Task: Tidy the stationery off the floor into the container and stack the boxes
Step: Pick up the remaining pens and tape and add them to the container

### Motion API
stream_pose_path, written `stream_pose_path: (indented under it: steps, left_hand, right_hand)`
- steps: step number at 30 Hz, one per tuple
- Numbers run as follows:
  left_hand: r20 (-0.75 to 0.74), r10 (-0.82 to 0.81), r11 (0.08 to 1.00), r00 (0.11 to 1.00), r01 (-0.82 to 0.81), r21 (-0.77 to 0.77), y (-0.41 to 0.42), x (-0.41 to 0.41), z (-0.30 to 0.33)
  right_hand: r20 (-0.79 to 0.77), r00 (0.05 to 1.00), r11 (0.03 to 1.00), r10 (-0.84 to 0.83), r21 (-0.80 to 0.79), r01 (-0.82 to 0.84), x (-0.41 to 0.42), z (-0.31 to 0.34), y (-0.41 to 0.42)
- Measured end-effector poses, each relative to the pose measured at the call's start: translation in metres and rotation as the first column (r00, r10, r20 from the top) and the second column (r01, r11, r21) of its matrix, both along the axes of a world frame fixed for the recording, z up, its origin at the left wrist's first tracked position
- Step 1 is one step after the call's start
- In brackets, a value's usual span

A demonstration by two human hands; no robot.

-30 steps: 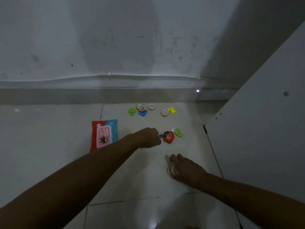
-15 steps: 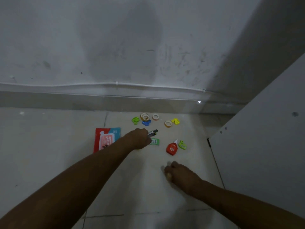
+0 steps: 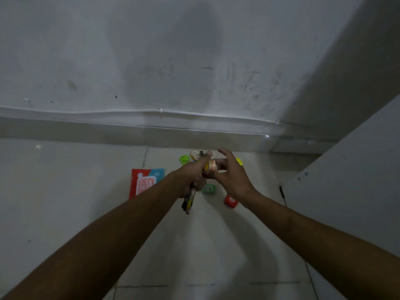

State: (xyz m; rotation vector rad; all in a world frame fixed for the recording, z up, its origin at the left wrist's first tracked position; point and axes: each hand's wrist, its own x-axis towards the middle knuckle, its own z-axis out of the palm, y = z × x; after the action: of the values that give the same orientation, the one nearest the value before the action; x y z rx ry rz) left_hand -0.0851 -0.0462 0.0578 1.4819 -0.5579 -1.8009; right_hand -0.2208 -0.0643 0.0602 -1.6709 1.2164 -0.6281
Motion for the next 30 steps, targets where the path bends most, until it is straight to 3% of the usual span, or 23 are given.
stream_pose_path:
  steps: [5, 9, 14, 17, 19, 23, 30]
  left_hand:
    - [-0.068, -0.059, 0.998, 0.996, 0.060, 0.007, 0.000, 0.009, -0.004]
    - [0.075, -0.056, 0.998, 0.996, 0.055, 0.019, 0.000, 0.013, -0.013]
    - [0.204, -0.055, 0.998, 0.977, 0.054, 0.010, -0.001, 0.017, -0.028]
    - [0.268, -0.039, 0.999, 0.963, 0.042, -0.003, -0.006, 0.023, -0.040]
    - [0.298, -0.015, 0.999, 0.954, 0.026, -0.034, -0.007, 0.027, -0.047]
    - [0.448, 0.056, 0.988, 0.893, 0.016, -0.155, -0.013, 0.035, -0.057]
    - [0.627, 0.200, 0.934, 0.753, 0.047, -0.354, -0.021, 0.042, -0.066]
  right_hand:
    - [0.043, 0.999, 1.000, 0.018, 0.011, -0.018, 0.001, -0.001, -0.003]
    - [-0.011, 0.994, 0.994, 0.107, 0.010, -0.107, 0.000, -0.009, -0.007]
    - [0.023, 0.973, 0.961, 0.230, 0.151, -0.230, -0.009, -0.024, -0.021]
    - [-0.145, 0.963, 0.970, 0.226, 0.125, -0.209, -0.014, -0.039, -0.042]
    - [-0.324, 0.932, 0.986, 0.160, 0.002, -0.169, -0.017, -0.050, -0.058]
    - [-0.691, 0.718, 0.958, 0.078, -0.148, -0.246, -0.020, -0.069, -0.084]
    - [-0.834, 0.548, 0.940, 0.073, -0.127, -0.318, -0.006, -0.101, -0.095]
